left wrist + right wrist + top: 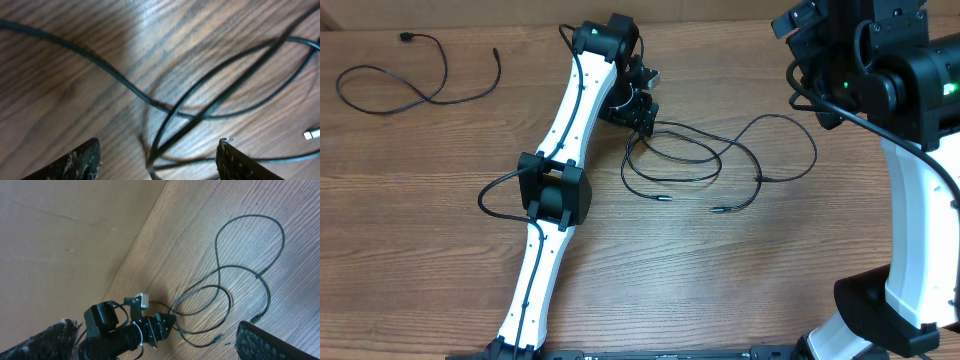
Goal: Untangle cables
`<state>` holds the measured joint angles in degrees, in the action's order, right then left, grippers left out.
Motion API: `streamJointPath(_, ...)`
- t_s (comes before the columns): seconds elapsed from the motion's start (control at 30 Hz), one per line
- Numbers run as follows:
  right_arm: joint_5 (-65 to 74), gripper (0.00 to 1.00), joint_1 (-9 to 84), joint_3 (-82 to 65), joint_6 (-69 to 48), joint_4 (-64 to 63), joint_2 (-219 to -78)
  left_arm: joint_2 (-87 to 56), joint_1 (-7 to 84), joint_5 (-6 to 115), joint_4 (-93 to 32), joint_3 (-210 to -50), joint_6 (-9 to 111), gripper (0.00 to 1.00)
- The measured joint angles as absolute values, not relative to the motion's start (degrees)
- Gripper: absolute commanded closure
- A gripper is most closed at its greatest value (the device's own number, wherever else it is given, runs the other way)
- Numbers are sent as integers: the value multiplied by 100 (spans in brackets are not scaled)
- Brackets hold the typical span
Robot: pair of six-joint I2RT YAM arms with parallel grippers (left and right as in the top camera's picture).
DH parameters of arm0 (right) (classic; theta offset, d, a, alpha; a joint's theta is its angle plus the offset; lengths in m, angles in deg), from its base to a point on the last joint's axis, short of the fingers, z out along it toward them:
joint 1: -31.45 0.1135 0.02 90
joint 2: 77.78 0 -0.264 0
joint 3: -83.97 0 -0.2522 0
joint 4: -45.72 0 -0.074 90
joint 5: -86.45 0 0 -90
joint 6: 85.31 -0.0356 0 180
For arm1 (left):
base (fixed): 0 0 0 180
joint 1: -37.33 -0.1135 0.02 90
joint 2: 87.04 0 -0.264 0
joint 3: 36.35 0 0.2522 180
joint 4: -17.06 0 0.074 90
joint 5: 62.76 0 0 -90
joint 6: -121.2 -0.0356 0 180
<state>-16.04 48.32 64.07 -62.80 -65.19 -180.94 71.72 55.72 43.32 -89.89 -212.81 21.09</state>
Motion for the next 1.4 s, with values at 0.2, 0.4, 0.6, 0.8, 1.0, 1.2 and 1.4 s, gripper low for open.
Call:
streamJointPath(0.2, -1604, 0, 4832, 6407, -6277, -6516, -18094, 7176, 5572, 4330, -8699, -20946, 2109, 36)
streamJointPath(0.4, -1604, 0, 4832, 6407, -6275, -6516, -18094, 7176, 5572, 4332, -8664, -20903, 2067, 50)
streamJointPath(0.6, -1604, 0, 4832, 6407, -6277, -6519, -18094, 7178, 5572, 4419, -8666, -20903, 2118, 96)
streamJointPath(0.8, -1604, 0, 4832, 6407, -6275, -6516, -18094, 7189, 5572, 4662, -8889, -21119, 2091, 96)
streamJointPath(1.0, -1606, 0, 4832, 6407, -6277, -6516, -18094, 7224, 5555, 5226, -9291, -22409, 2179, 96)
streamJointPath(1.2, -1604, 0, 4832, 6407, -6277, -6514, -18094, 6689, 5426, 6142, -9057, -22839, 2408, 96)
streamJointPath(1.4, -1604, 0, 4832, 6407, -6277, -6516, -18094, 5722, 5269, 7130, -8178, -22841, 2950, 96)
